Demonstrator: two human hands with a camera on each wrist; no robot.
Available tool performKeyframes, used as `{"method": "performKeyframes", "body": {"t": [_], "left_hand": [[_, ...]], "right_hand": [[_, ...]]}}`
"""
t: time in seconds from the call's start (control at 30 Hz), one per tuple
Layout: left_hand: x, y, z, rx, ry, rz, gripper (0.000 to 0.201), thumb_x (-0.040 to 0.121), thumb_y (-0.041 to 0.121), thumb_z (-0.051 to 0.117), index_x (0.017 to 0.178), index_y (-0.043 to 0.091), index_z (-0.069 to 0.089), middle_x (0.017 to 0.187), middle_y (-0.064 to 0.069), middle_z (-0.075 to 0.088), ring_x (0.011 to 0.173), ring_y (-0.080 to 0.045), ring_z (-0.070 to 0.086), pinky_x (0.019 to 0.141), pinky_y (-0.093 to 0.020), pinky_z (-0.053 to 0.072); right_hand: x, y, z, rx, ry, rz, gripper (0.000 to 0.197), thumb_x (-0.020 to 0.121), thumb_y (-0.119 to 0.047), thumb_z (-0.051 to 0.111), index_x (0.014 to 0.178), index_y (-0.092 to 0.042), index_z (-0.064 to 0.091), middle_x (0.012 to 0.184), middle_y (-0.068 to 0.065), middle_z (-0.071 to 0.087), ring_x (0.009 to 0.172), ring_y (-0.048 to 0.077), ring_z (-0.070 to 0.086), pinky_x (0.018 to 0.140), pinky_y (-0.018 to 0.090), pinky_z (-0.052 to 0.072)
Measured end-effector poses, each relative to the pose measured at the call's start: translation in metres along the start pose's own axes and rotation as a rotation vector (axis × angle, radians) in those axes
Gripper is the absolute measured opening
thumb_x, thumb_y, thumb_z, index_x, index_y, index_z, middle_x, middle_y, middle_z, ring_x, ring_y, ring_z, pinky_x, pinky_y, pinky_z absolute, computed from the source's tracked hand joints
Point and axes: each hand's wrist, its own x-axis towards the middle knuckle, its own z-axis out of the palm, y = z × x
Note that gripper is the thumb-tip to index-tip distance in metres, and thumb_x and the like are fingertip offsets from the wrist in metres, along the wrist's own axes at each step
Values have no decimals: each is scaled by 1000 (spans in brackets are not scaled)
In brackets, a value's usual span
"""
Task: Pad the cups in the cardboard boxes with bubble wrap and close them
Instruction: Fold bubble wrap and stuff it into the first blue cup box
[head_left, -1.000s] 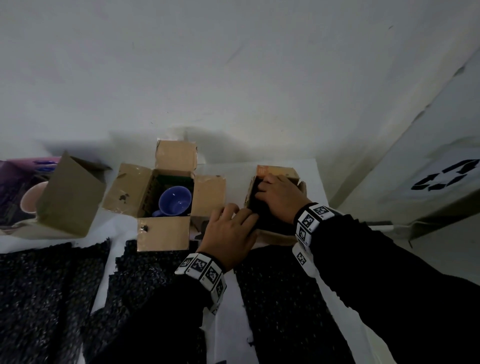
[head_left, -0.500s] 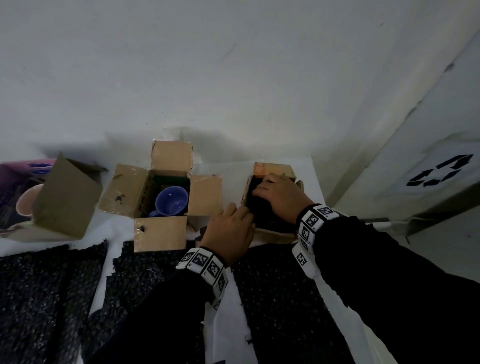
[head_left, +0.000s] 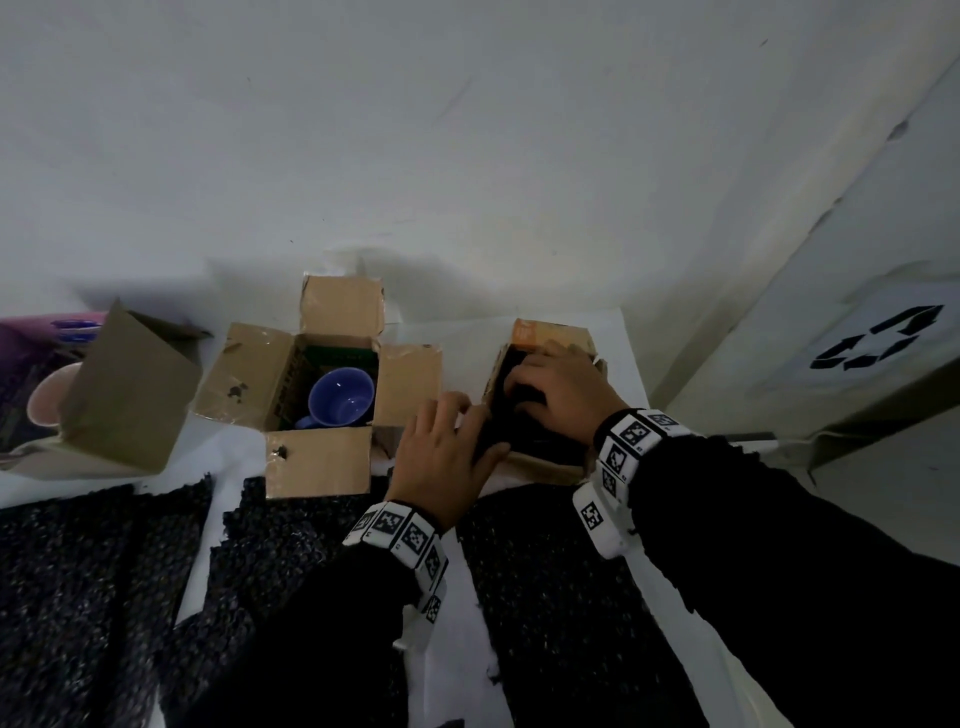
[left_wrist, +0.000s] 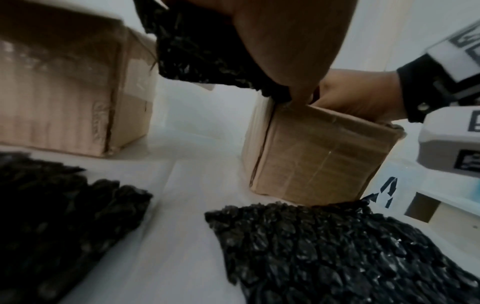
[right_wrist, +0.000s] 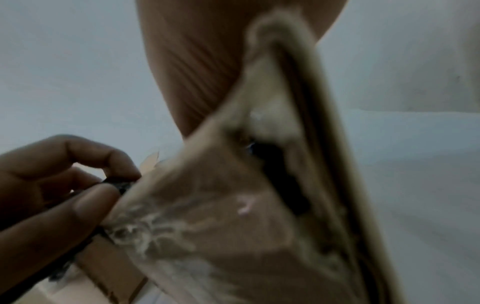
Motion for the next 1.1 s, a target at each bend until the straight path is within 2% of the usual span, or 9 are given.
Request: {"method": "performKeyframes", "body": {"t": [0.1, 0.2, 0.33, 0.5, 0.57, 0.73, 0.83, 0.97, 1.1], "left_hand": [[-4, -2, 1, -165, 11, 3, 36, 92, 49, 49, 110, 18, 52, 103, -2, 52, 88, -23, 55, 65, -38, 53], [-6, 0, -5, -222, 20, -24, 36, 88, 47, 58, 110, 19, 53, 111, -2, 46, 80, -18, 55, 55, -30, 51], [-10, 0, -14, -356, 124, -48, 40, 75, 25, 71, 109, 17, 51, 115, -5, 38, 83, -11, 49, 64, -16, 40], [-3, -4, -18, -422, 70, 93, 25, 77, 11, 66, 99, 16, 56, 103, 2, 48, 82, -14, 53, 61, -31, 51], [-2, -5, -19, -431, 66, 102, 24, 78, 15, 64, 102, 19, 60, 98, 5, 56, 84, -13, 56, 61, -34, 52], [3, 1, -30, -430, 50, 60, 43, 75, 14, 56, 117, 20, 63, 82, 31, 47, 88, -4, 48, 62, -29, 53], [9, 2, -35, -683, -105, -69, 46, 78, 12, 44, 120, 28, 53, 88, 16, 65, 83, -8, 58, 72, -38, 55], [15, 6, -32, -932, -100, -211, 36, 79, 1, 37, 106, 24, 45, 91, -2, 63, 75, -22, 65, 73, -49, 55], [22, -2, -28, -614, -69, -47, 48, 78, -7, 47, 118, 20, 53, 107, -2, 60, 93, -20, 56, 83, -44, 50]], "right_hand": [[0, -3, 2, 44, 31, -60, 20, 87, -26, 59, 104, -27, 69, 110, -7, 67, 109, 20, 53, 93, 40, 34], [-1, 0, 3, -35, 6, -115, 29, 82, -20, 61, 108, -29, 70, 116, -8, 65, 116, 22, 45, 95, 44, 34], [0, -5, 0, -270, -106, -102, 38, 80, -27, 65, 116, -41, 63, 136, 0, 43, 128, 33, 28, 102, 50, 22], [3, -15, -1, -382, -212, -99, 35, 91, -23, 51, 122, -39, 59, 137, 2, 35, 125, 32, 21, 104, 51, 19], [1, -14, -7, -290, -251, -30, 41, 87, -20, 53, 125, -34, 57, 135, 0, 41, 124, 29, 29, 101, 47, 23], [-21, -8, -19, 394, 49, 78, 37, 69, -13, 56, 104, -25, 59, 104, -5, 62, 96, 16, 51, 79, 42, 47], [-38, -19, -20, 615, 4, 89, 39, 71, -15, 67, 107, -26, 56, 102, -5, 61, 94, 8, 56, 77, 27, 50], [-48, -32, -5, 472, 87, 67, 35, 76, -23, 68, 109, -29, 58, 105, -10, 60, 91, 10, 47, 76, 24, 41], [-50, -32, -2, 471, 155, 77, 27, 77, 0, 65, 95, -19, 72, 108, 0, 66, 100, 15, 61, 90, 30, 49]]}}
